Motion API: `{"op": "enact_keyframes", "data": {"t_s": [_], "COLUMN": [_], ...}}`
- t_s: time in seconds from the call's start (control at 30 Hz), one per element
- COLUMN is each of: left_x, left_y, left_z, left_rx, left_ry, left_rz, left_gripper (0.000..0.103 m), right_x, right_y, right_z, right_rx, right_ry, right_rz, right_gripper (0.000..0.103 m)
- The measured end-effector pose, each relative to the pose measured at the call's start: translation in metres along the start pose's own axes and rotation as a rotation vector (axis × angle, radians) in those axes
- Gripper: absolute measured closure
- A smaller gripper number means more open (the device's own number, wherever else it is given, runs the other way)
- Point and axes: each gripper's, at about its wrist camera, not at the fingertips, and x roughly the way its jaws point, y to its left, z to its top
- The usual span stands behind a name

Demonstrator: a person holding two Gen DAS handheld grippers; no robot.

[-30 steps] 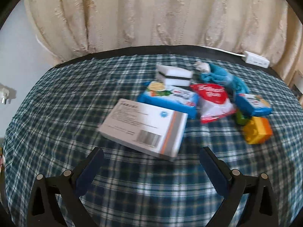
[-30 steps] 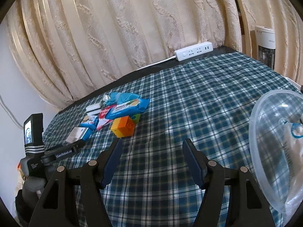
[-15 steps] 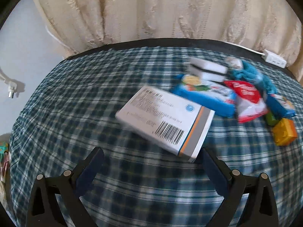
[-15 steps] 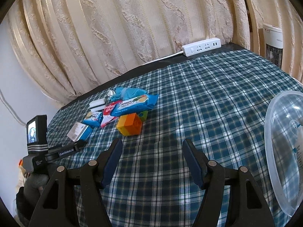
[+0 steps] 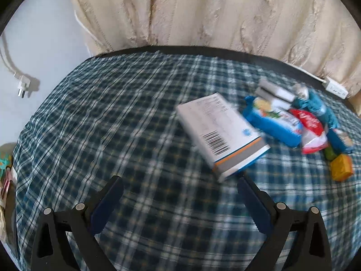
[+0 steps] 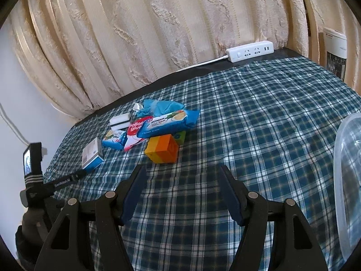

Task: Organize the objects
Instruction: 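Move the left gripper to the white medicine box and grasp it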

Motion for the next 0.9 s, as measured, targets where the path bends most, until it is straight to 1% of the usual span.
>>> {"op": "enact_keyframes", "data": {"t_s": [0.1,0.37,0.57,0.77,0.9], "left_x": [0.000,0.023,0.032,0.040,0.046], "left_y": [-0.013,-0.027,-0.028,-0.025,-0.026], "left_z": [0.009,0.033,0.039,0.041,0.041], "left_rx": [-0.001,-0.068,-0.092,-0.115,-0.113], "left_ry": [-0.006,0.046,0.033,0.047,0.058], "left_rz": [-0.017,-0.008,0.005,-0.017,-0.023], "left_gripper": [0.001,0.001,0.000,0.000,0.000], "right_x": [0.002,0.009,0.015,0.020,0.021], "right_y": [0.000,-0.007,-0.008,-0.004,0.003], "right_z": [0.001,0.000,-0.002,-0.003,-0.001], "right_rx": [-0.001,0.020,0.012,-0.004,-0.027], "right_ry": [0.005,0.023,0.043,0.056,0.065], "right_rz": [0.000,-0.007,-0.012,-0.032,-0.046], "right_gripper": [0.036,0.036,0.036,0.036,0.036]}}
